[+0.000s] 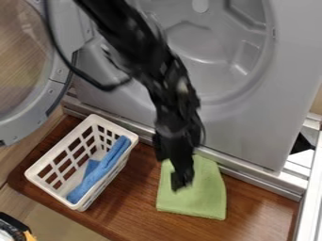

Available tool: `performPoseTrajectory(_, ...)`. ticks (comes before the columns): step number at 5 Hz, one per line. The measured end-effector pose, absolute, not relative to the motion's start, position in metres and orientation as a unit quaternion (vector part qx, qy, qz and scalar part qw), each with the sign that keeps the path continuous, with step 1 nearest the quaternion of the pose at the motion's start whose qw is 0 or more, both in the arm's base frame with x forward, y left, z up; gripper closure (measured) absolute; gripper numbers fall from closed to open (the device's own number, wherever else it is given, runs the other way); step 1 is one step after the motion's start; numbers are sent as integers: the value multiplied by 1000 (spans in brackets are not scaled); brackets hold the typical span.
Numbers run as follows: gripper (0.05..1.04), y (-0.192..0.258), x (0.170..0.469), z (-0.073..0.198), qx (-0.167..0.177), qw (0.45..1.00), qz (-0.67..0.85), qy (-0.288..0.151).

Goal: Pick the green cloth and put it in the washing machine

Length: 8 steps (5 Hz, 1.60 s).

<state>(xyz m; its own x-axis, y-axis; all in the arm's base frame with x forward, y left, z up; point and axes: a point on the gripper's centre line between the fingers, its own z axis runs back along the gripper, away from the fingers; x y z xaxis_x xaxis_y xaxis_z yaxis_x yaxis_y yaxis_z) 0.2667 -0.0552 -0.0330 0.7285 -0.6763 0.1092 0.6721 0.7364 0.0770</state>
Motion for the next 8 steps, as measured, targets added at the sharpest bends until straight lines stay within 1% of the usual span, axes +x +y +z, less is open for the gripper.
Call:
performPoseTrajectory(1,83,-70,270,-53,3,926,-370,-76)
performPoseTrajectory(2,83,-82,268,-68,-3,922,-379,-76)
performPoseTrajectory(3,120,-87,270,-73,6,924,-372,-91)
performPoseTrajectory(4,394,-84,266,-75,25,933,-349,-86)
performPoseTrajectory(5,692,-81,265,-74,37,931,-354,-76)
performPoseTrajectory(6,899,-81,263,-73,51,929,-360,-64)
performPoseTrajectory(7,985,-84,265,-67,50,926,-367,-81)
performPoseTrajectory(8,996,-89,266,-53,54,920,-375,-96)
